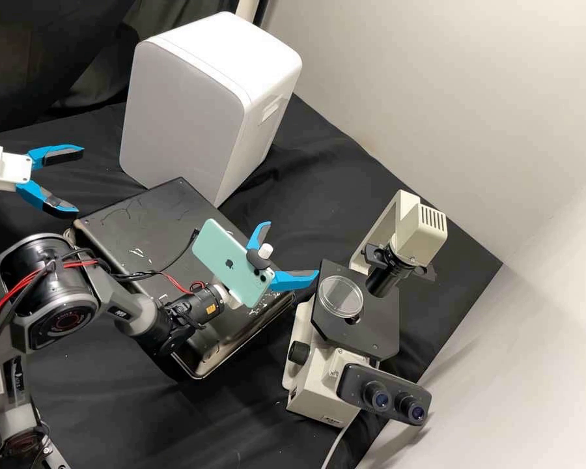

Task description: Place the petri dish on the microscope

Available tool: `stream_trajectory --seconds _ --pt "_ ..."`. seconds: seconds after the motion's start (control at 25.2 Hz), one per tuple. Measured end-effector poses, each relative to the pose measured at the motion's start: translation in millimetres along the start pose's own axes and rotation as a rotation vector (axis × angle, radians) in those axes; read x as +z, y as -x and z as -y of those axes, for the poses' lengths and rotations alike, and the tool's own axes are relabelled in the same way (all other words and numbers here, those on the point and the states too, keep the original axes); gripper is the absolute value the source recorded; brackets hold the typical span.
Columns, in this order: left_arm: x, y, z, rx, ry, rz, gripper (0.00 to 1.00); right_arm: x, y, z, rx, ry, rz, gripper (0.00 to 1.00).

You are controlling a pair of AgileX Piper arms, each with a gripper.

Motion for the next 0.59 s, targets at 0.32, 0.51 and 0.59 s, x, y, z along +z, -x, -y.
stream_trajectory --seconds 0.32,0.51,0.59 --pt "2.0 2.1 -11.2 0.107 -0.042 -0.013 1.00 3.5 17.9 -1.0 0.102 -0.109 0.021 1.00" --pt "1.0 6.6 -21.0 0.173 -0.026 -0.025 1.00 4.7 21.1 0.9 0.099 -0.176 0.023 1.00" --pt "-0.8 8.8 -25.0 0.198 0.021 -0.030 1.00 5.4 22.8 1.9 0.095 -0.192 0.027 1.00"
